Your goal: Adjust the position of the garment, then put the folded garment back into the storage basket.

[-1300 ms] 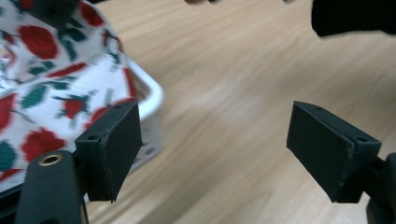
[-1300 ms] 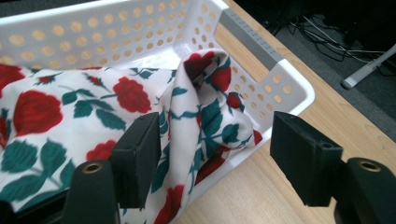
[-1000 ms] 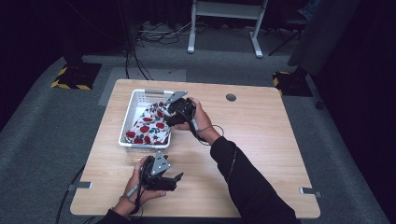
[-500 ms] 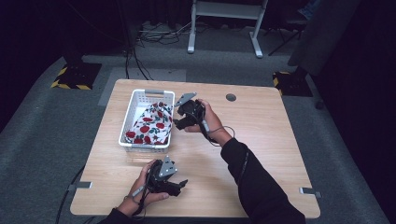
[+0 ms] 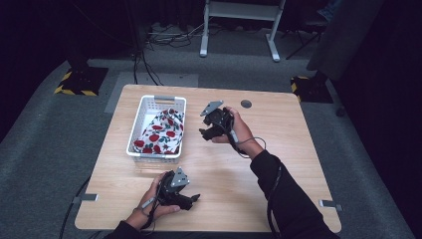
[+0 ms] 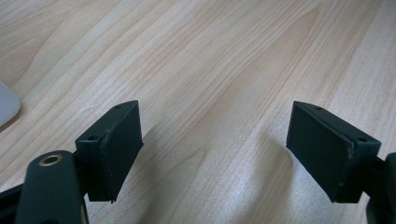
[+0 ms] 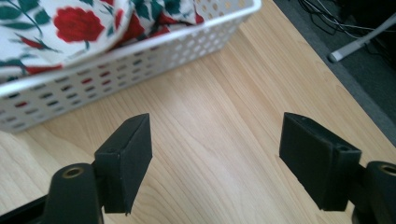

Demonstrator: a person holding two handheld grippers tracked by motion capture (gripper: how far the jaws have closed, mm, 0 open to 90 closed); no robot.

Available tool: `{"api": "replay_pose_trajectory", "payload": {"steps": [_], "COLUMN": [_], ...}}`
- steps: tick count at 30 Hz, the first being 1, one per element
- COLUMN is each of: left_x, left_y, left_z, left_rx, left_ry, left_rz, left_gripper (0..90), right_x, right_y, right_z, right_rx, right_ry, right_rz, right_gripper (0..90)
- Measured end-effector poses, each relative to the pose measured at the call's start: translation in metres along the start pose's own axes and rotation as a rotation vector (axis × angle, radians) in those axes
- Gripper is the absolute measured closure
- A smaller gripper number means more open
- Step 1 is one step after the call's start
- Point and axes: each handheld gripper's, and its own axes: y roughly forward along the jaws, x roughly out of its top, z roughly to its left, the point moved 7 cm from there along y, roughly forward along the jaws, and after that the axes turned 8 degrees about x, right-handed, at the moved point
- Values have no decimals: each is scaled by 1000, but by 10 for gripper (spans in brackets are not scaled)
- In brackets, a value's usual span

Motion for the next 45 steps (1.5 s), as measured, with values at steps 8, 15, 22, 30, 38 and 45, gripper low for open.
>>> {"api": "replay_pose_trajectory", "payload": {"steps": [8,15,22,30,38,45], "left_x": [0,0,1,1,1,1], "left_y": [2,2,2,3,3,3], "left_z": [-1,-2,-2,-2,-2,-2], "left_rx": [16,14,9,6,5,8], "left_ry": [31,32,37,39,41,45], "left_rz": [9,10,10,9,10,10], "left_gripper": [170,169,168,168,168,168], "right_x": [-18,-38,-62,-98,-131,-151], "right_y": [-18,-33,-45,-55,-65,-69], "right_z": [-4,-5,-9,-8,-5,0], "right_rx": [-14,-16,-53,-52,-60,-56], "right_ry": [-4,-10,-14,-1,14,26], "right_rz": [17,28,45,65,77,72], "right_gripper": [253,244,239,232,221,210]}}
